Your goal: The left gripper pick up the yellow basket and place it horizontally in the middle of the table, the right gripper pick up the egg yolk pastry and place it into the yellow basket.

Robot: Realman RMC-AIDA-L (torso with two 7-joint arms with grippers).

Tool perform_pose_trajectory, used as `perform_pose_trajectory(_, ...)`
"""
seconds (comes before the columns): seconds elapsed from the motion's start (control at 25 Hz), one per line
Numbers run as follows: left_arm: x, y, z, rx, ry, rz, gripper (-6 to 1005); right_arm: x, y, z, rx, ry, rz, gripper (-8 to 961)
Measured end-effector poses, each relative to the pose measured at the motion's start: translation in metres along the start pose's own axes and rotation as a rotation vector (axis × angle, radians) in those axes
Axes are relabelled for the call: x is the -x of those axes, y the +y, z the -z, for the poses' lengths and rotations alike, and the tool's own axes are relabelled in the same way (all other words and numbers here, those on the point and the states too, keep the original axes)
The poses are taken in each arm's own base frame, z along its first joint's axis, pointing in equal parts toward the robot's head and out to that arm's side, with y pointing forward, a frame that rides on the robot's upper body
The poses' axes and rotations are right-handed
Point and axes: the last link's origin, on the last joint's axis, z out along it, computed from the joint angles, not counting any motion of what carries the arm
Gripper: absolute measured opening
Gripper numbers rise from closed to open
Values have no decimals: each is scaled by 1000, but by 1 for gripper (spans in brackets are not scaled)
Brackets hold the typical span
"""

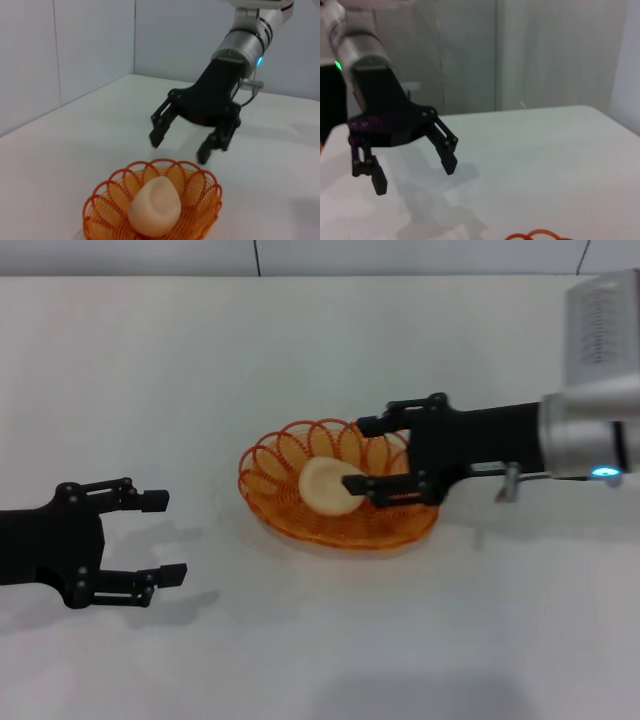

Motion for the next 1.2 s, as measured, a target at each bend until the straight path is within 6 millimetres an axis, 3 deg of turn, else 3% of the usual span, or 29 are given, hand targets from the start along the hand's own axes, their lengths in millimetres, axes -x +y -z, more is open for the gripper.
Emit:
perform_pose_trajectory(0.44, -9, -8, -3, 8, 2, -16, 848, -25, 3, 70, 96, -94, -26, 827)
perform_pose_trajectory(0.76, -16, -14, -6, 39, -20, -7, 848, -49, 6, 88, 109, 33, -29, 827)
perform_pose_trajectory(1.2, -23, -18, -11, 70, -40, 0, 848, -62, 9, 100, 102, 18, -29, 827)
